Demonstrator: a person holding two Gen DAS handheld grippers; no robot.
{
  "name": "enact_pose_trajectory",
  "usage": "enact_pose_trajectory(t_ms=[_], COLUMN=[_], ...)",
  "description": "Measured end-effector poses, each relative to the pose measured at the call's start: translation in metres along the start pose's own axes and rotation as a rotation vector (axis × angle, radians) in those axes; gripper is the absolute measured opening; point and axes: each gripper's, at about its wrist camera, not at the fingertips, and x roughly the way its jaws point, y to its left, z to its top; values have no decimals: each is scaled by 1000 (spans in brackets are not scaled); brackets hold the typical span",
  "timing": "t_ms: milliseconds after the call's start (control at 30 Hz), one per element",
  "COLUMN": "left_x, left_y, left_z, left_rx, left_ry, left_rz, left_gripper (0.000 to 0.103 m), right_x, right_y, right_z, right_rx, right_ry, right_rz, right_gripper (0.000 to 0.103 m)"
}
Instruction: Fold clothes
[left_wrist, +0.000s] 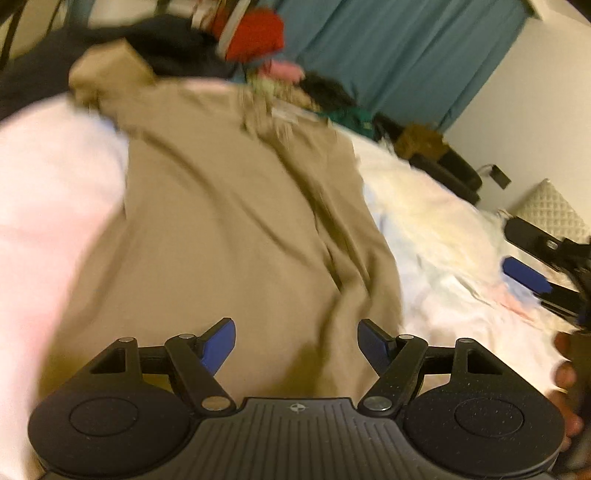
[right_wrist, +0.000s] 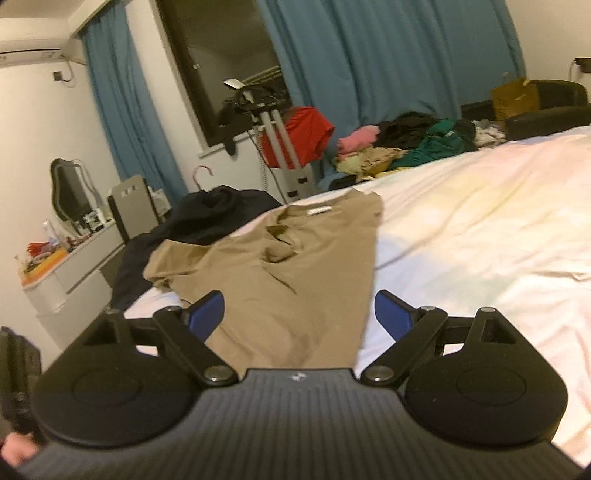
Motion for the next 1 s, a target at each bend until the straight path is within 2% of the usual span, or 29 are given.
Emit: enact_pose_trajectory(t_ms=[67, 100, 267, 333, 367, 400, 467, 633, 733, 800, 900, 967, 1000], left_x=[3, 4, 5, 9, 12, 13, 11, -10, -21, -18, -11, -13, -16], left_y=[0, 1, 1, -2, -3, -5, -11, -25, -33, -36, -45, -49, -50], left_z=[-11, -16, -29, -32, -32, -34, -38, -46, -56, -62, -66, -63, -60], left_rx=[-26, -37, -48, -48, -44, -36, -13, 28, 46, 39, 86, 104, 109], left_ry=[47, 62, 108, 144, 161, 174, 172, 100, 88, 109, 113, 82, 63], left_rz=[-10, -18, -77, -70, -75, -85, -90, -69, -6, 33, 97, 86, 82], left_gripper=[67, 59, 50, 26, 19, 6, 6, 3, 2, 2, 2, 4, 12], right_x=[1, 1, 0, -2, -3, -4, -5, -8, -10, -10, -10, -13, -15], right_y=[-6, -9, -23, -24, -23, -21, -19, -15, -14, -13, -10, -7, -5], right_z=[-1, -1, -1, -1, -1, -2, -2, -1, 0, 0, 0, -1, -1], right_rx=[21, 40, 132, 127, 114, 101, 77, 54, 42, 43, 34, 2, -17], right_ry=[0, 1, 19, 11, 9, 8, 5, -14, -25, -27, -31, -39, -46], right_rz=[-10, -9, 19, 25, 18, 10, -1, 6, 1, 6, 16, 1, -8], right_gripper=[90, 90, 90, 90, 90, 90, 90, 90, 90, 90, 90, 90, 90])
